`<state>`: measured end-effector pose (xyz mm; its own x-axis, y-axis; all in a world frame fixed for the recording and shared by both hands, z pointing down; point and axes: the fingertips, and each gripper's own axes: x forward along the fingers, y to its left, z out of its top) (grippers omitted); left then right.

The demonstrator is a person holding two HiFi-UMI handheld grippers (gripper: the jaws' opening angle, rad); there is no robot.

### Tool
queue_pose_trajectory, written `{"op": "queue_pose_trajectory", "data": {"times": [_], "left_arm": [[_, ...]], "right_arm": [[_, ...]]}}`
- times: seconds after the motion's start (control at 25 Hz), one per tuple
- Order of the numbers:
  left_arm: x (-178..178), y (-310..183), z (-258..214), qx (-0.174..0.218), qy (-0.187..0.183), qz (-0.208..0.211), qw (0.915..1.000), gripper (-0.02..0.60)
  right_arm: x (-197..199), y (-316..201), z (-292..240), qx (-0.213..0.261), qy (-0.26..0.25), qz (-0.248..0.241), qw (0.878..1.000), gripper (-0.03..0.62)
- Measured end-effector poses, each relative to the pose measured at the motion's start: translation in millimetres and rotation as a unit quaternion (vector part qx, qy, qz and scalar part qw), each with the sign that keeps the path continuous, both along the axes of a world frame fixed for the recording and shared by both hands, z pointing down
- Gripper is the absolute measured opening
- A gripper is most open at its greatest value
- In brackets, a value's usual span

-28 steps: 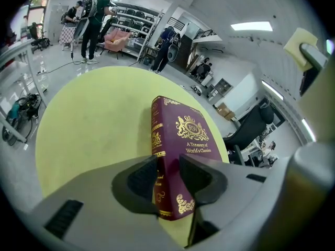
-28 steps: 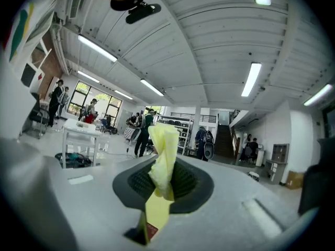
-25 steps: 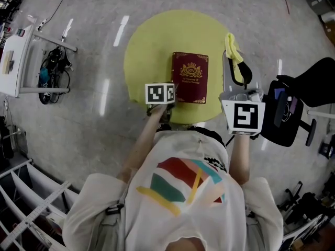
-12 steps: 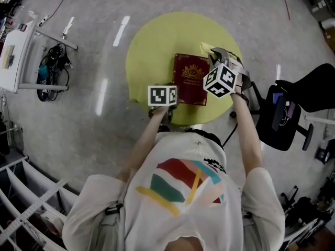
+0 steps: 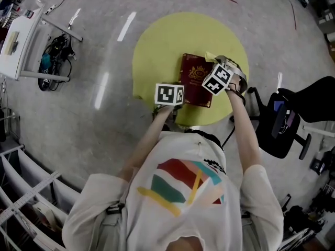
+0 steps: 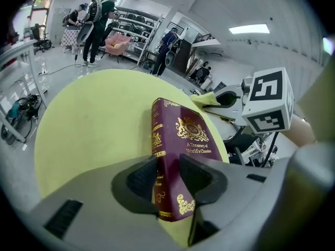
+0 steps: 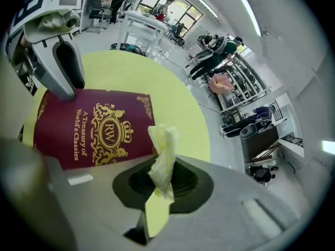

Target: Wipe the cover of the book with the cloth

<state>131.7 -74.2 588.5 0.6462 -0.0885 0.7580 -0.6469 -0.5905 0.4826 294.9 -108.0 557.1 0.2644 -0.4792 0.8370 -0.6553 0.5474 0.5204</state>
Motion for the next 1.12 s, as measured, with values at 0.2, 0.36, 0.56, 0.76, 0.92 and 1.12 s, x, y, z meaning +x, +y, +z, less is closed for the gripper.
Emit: {"op": "queue_pose_trajectory", "data": {"times": [0.2, 0.36, 0.56, 0.76, 0.92, 1.12], "left_arm": [[0, 0, 3, -0.001, 0.005, 0.003, 1.0, 0.14], [0, -1, 2, 0.0, 0.007, 0.003, 1.0, 0.14], [1, -1, 2, 0.001, 0.009, 0.005, 0.9999, 0.14], [0, -1, 4, 0.001, 0.005, 0.009, 0.9999, 0.14], [1, -1, 3, 0.004, 0.007, 0.008, 0.9999, 0.14], [0, 0, 1, 0.003, 0.012, 0.007, 0.9999, 0.14]], "right_arm": [[-7, -8, 10, -0.014, -0.012, 0.009, 1.0, 0.029], [-8, -11, 19, -0.029, -0.013, 0.011, 0.999, 0.029], [-8, -10, 22, -0.041, -0.009, 0.007, 0.999, 0.029], [-12, -6, 24, -0.057, -0.021, 0.0, 0.998, 0.029], [-18, 2, 23, -0.079, -0.038, -0.011, 0.996, 0.029], [-31, 20, 22, -0.107, -0.068, -0.016, 0.992, 0.029]]}}
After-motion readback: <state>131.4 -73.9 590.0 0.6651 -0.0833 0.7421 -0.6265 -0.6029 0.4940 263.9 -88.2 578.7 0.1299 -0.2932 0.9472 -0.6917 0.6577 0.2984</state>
